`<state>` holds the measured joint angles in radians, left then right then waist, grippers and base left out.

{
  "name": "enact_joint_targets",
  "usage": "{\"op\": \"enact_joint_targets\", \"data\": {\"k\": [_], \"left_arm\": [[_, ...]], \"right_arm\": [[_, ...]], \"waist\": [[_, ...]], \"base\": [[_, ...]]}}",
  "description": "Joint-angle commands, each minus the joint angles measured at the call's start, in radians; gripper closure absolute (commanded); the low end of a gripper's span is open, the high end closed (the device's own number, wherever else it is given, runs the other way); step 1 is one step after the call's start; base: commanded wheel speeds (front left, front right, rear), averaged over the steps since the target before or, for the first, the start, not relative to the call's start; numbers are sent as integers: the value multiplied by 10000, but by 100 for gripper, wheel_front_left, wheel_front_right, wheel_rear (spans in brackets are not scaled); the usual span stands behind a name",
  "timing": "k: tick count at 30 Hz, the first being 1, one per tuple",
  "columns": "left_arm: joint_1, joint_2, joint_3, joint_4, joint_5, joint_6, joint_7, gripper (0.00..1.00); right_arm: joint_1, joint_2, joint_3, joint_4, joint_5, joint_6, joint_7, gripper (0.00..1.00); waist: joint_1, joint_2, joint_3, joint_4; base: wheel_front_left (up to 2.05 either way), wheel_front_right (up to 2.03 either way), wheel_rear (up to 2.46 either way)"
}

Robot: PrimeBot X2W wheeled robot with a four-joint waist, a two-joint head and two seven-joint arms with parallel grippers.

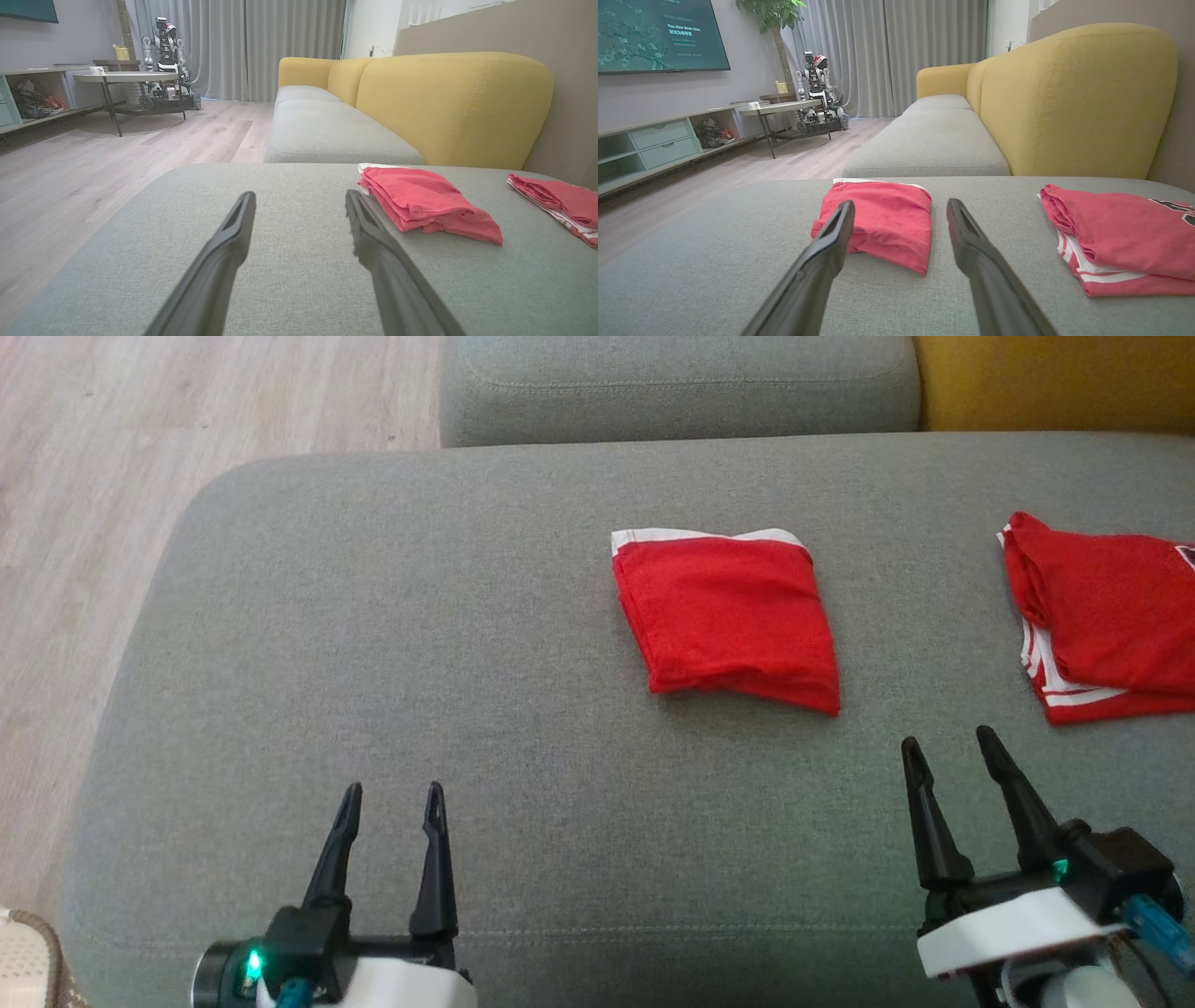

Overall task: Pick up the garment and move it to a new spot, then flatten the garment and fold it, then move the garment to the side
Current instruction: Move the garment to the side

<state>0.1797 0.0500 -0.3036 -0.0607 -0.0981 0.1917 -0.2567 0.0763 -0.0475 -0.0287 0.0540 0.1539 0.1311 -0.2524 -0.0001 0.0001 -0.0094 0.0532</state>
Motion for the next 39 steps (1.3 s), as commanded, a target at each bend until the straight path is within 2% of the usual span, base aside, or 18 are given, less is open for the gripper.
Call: {"op": "enact_joint_targets", "data": {"k": [1, 6, 9, 14, 17, 21, 25, 28, 36, 39], "left_arm": [[-296, 4, 347, -377, 104, 64, -51, 0], [-312, 4, 291, -354, 155, 98, -51, 0], [-372, 3, 249, -299, 187, 130, -51, 0], [-788, 3, 35, -218, 295, 38, -51, 0], [-1137, 3, -158, -160, 311, -25, -51, 0], [-1591, 3, -355, -7, 355, -137, -51, 0], [-2031, 3, -538, 62, 333, -180, -51, 0], [-2221, 3, -696, 127, 312, -174, -51, 0], [-2552, 3, -1056, 231, 180, -192, -51, 0], [-2687, 3, -1148, 217, 179, -220, -51, 0]], "right_arm": [[-130, -30, 258, -373, 30, -4, -92, 0], [-106, -29, 260, -386, 21, -4, -93, 0], [-206, -29, 603, 18, 169, -4, -93, 0], [-1517, -29, 750, 1506, 548, -4, -93, 0], [-2743, -35, 589, 2932, 1141, -4, 196, 0], [-4597, -469, 333, 4393, 1784, -4, 934, 0], [-6074, -1018, -115, 5798, 1906, -4, 1576, 0], [-6867, -1376, 36, 6738, 1958, -4, 2370, 0], [-8155, -2029, 377, 8006, 3008, -4, 3486, 0], [-8416, -2322, 514, 8302, 3281, -4, 3584, 10]], "waist": [[1, -1, 18, 1], [1, -1, 76, 58], [1, -1, 246, 150], [1, -1, 875, 408], [1, -1, 1299, 622], [1, -1, 1773, 866], [1, -1, 2164, 1137], [1, -1, 2408, 1313], [1, -1, 2865, 1652], [1, -1, 3000, 1769]], "base": [[0, 0, 0], [0, 0, 0], [0, 0, 0], [0, 0, 0], [0, 0, 0], [0, 0, 0], [0, 0, 0], [0, 0, 0], [0, 0, 0], [0, 0, 0]]}}
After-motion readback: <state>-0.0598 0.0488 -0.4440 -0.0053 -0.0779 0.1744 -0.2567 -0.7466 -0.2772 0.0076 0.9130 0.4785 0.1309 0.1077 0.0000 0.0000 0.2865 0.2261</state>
